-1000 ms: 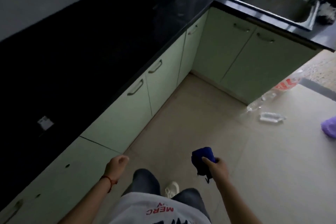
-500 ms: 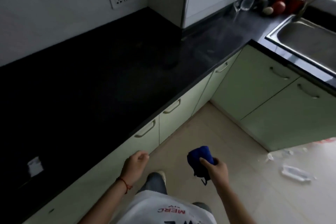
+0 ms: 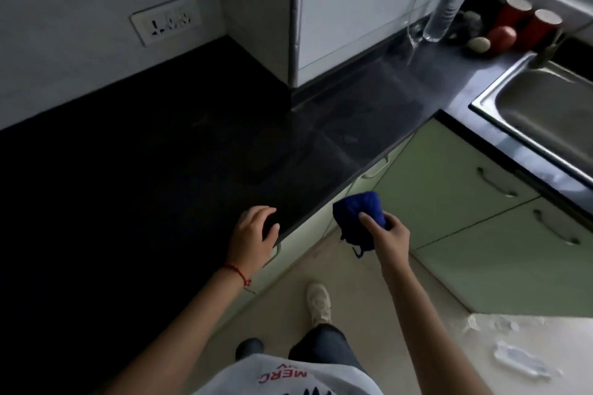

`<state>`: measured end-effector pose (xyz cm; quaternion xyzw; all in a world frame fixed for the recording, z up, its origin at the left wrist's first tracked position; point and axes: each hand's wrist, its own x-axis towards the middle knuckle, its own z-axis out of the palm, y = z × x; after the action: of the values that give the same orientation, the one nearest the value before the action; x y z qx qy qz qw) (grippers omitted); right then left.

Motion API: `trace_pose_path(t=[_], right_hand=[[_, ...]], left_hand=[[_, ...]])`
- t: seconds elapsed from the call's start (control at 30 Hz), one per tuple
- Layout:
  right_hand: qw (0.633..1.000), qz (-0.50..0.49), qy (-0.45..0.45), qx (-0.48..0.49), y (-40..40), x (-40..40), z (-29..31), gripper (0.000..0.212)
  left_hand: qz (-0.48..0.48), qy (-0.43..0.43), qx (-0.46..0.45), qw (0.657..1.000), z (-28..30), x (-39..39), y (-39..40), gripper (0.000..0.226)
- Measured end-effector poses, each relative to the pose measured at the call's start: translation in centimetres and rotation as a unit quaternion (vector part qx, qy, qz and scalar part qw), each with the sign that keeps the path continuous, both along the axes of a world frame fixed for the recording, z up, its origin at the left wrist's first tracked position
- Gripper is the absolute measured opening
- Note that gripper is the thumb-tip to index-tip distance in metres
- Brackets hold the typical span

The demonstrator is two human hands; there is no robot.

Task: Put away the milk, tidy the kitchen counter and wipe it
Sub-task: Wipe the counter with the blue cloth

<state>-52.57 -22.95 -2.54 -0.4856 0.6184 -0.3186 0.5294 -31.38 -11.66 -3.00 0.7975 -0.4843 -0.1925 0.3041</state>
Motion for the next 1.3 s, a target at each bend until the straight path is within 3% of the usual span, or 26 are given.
trace_pose_path(t=[0.2,0.4,0.5,0.63,0.7,0.8,0.9,1.1,1.17,1.27,1.3], right_hand=[[0.999,0.004,0.003,-0.040,-12.8,0.4,1.9,0.013],[0.990,0.048,0.124,-0.049,-21.1,1.7,0.8,0.032],[0.931,0.111,0.316,-0.149,-22.0,2.1,-0.6,0.054],[0.860,0.200,0.369,-0.292,-20.8,2.9,-2.2,0.058],[0.846,0.227,0.373,-0.306,-20.6,3.4,-3.0,0.055],[0.862,0.205,0.344,-0.310,-21.5,4.5,-3.1,0.047],[0.850,0.246,0.319,-0.338,-20.6,6.3,-2.9,0.048],[0.716,0.468,0.242,-0.458,-18.1,5.2,-3.9,0.045],[0.734,0.430,0.269,-0.452,-20.5,5.2,-3.5,0.044],[0.846,0.289,0.308,-0.324,-21.3,8.5,-2.7,0.044],[0.852,0.286,0.301,-0.319,-20.0,9.7,-2.5,0.044]], left_hand=[[-0.013,-0.109,0.074,0.991,-1.2,-2.1,-6.9,0.042],[-0.040,-0.152,0.176,0.972,-3.1,-2.3,-7.6,0.062],[-0.036,-0.152,0.190,0.969,-3.1,-2.3,-8.0,0.059],[-0.027,-0.157,0.189,0.969,-3.0,-2.4,-8.1,0.058],[-0.021,-0.163,0.183,0.969,-3.0,-2.5,-8.1,0.057],[-0.017,-0.172,0.176,0.969,-3.3,-2.5,-8.1,0.053],[-0.012,-0.177,0.171,0.969,-3.7,-2.5,-7.9,0.049],[-0.013,-0.176,0.166,0.970,-3.8,-2.3,-7.9,0.051],[-0.010,-0.176,0.159,0.971,-4.0,-2.2,-7.9,0.051],[-0.007,-0.182,0.148,0.972,-4.2,-2.3,-7.8,0.049],[-0.007,-0.185,0.143,0.972,-4.2,-2.3,-7.8,0.048]])
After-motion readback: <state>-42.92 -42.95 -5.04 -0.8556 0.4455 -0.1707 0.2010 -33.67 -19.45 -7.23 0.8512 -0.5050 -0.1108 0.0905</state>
